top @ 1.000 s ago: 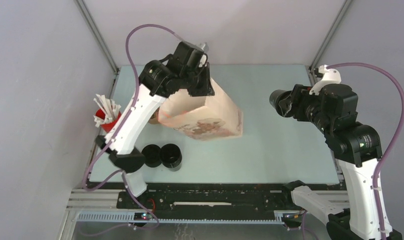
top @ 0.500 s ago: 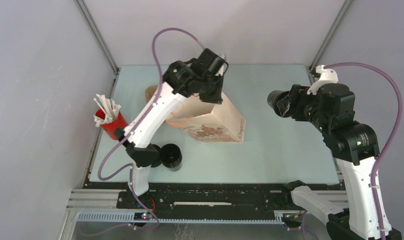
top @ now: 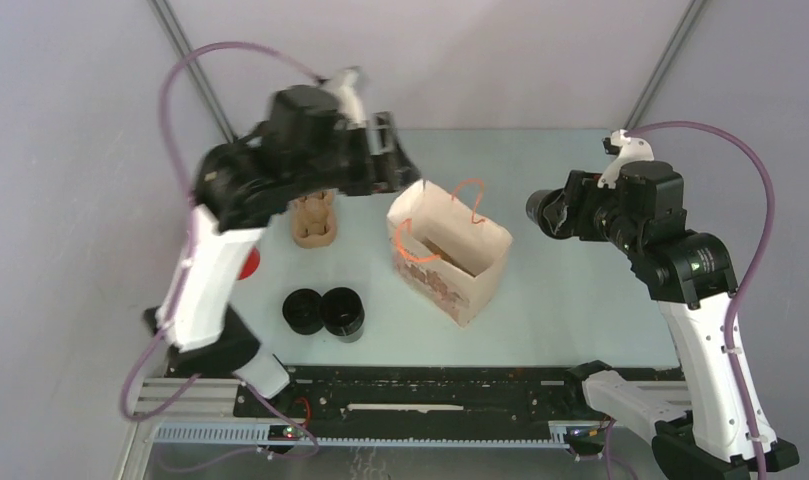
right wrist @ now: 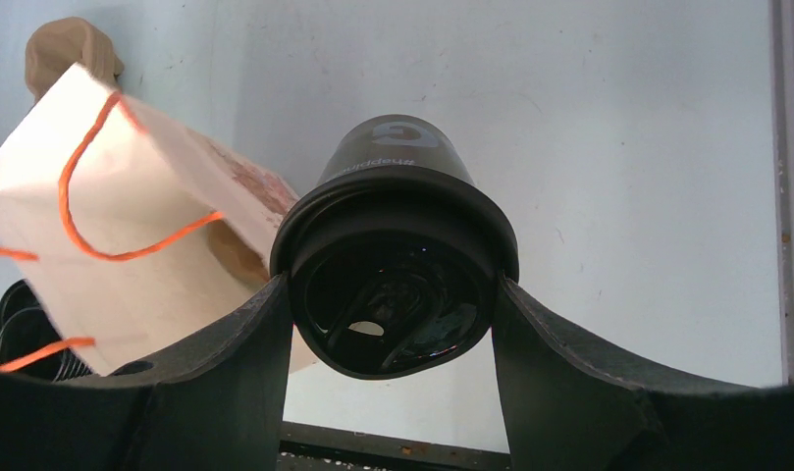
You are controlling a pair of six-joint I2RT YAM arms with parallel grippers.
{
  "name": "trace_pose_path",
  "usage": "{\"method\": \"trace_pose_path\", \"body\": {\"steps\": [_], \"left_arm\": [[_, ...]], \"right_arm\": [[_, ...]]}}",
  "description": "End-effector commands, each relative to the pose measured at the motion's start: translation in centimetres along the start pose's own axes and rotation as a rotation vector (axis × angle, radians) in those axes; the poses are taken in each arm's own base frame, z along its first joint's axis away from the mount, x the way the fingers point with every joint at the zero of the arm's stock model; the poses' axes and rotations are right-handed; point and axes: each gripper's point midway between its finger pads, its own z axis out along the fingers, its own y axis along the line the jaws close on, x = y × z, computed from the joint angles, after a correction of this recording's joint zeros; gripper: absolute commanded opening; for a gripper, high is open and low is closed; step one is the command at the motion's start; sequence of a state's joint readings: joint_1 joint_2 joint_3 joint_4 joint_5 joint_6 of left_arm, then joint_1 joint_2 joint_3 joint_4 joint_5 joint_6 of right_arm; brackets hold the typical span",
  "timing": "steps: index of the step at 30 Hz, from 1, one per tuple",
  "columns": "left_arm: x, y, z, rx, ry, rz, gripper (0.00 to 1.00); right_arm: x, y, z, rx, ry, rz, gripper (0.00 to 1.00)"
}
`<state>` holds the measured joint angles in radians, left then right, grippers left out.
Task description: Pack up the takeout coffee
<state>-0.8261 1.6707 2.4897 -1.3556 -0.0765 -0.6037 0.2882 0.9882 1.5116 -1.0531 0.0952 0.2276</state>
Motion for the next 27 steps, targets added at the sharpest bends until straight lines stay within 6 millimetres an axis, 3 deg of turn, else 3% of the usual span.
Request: {"method": "trace_pose_path", "body": {"steps": [1,5,8,15,18,21,27], "left_arm": [[0.0,4.9,-2.7,-0.126,-0.044,-0.313,0.72],[4.3,7.6,-1.6,-0.250,0.103,-0.487,0.71],[6.4,9.5,0.5,-0.304,0.182,-0.625,0.79],[6.1,8.1,7.0,-0.217,0.257,-0.860,0.79],[6.0,8.9,9.1,-0.243,0.247,-0.868,0.78],[7.5,9.2,10.2,-0.274,0.307,-0.885,0.70],[10.3,10.5,10.4,-0.349,0.356,-0.892,0.50]], "right_arm": [[-1.1,0.4,0.2,-0.014,-0.042,0.017,0.00],[-0.9,0.4,0.3,-0.017,-0.038,0.016,0.00],[-0.8,0.3,0.2,-0.018,-0.041,0.014,0.00],[-1.0,0.0,-0.6,-0.008,-0.070,0.019,0.00],[-1.2,0.0,-0.9,-0.009,-0.079,0.012,0.00],[-1.8,-0.3,-1.5,0.000,-0.100,-0.001,0.00],[-3.3,-0.5,-2.2,0.019,-0.143,-0.014,0.00]]}}
